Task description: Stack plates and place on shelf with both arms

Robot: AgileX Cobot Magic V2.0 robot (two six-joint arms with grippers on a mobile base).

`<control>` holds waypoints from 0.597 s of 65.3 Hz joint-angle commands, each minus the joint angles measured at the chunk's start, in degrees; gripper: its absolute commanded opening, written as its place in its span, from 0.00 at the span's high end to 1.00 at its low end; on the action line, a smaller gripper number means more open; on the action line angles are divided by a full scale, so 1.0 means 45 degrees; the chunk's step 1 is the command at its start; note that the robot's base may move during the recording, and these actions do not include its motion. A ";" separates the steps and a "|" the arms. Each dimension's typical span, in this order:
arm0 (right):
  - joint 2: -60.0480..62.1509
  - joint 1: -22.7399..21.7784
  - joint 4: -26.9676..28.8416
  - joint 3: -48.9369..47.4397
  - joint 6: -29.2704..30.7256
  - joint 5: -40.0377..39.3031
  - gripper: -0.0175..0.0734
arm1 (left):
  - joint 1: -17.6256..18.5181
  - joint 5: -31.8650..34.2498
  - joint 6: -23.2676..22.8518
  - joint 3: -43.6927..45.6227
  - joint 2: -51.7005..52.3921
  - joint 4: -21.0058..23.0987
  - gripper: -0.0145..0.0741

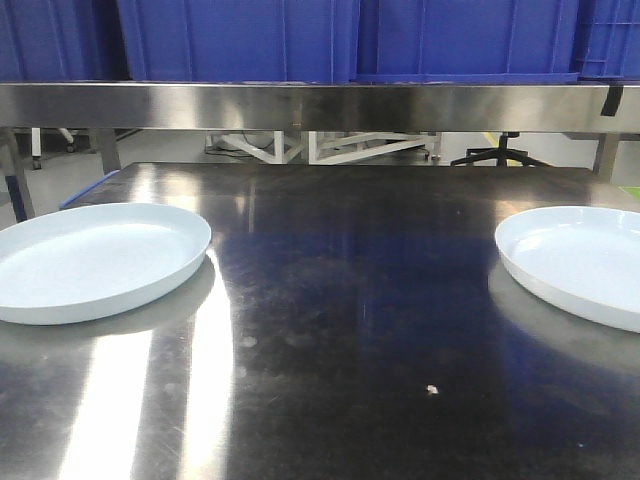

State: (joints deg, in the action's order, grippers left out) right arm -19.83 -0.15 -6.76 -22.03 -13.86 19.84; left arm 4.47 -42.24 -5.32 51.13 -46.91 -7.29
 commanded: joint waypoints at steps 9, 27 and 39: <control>-0.4040 -0.0074 -0.0333 -0.2177 0.0084 -0.0787 0.75 | 0.0410 0.0979 -0.0033 0.0453 0.0032 0.0085 0.74; -0.4978 -0.0074 -0.0253 -0.2244 0.0073 -0.3257 0.75 | 0.0410 0.1184 -0.0033 0.0453 0.0032 0.0058 0.74; -0.5356 -0.0087 -0.0223 -0.2244 0.0060 -0.1969 0.74 | 0.0410 0.1286 -0.0033 0.0453 0.0032 0.0616 0.74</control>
State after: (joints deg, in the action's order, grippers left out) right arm -42.85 -0.15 -7.24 -29.93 -13.86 12.66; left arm 5.92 -40.94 -5.32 51.13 -46.91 -5.72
